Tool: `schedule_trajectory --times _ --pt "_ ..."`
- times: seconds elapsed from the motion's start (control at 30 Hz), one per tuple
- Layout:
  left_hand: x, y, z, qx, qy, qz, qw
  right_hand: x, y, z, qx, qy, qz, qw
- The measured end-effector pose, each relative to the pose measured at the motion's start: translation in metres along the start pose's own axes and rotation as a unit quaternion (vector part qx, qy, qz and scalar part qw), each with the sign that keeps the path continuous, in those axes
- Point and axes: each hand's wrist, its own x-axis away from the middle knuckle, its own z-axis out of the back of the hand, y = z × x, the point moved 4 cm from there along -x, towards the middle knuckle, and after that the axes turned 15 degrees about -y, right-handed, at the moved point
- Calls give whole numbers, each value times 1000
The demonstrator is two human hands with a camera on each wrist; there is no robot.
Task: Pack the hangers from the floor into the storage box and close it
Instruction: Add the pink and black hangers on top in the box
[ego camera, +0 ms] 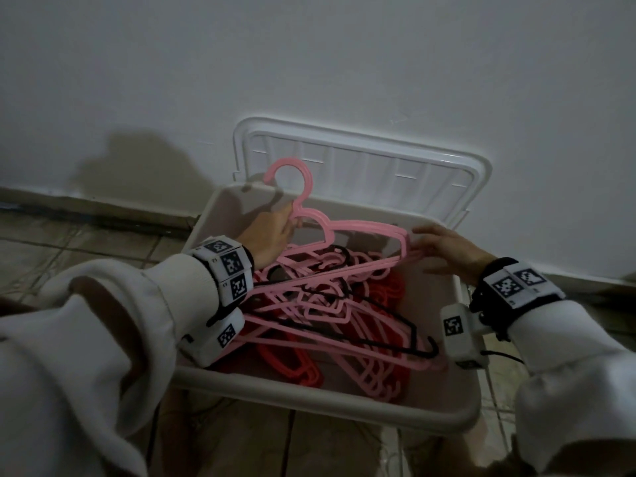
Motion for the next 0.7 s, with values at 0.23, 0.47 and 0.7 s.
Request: schedule_trajectory --times 0.23,0.47,0.7 --pt "4 -6 17 -61 89 73 992 -5 14 -41 359 -197 -160 898" --pt "7 -14 21 -22 94 48 994 -26 18 -78 554 -191 -136 799" --pt "5 -27 22 -5 74 48 996 -30 5 -53 426 -141 -28 893"
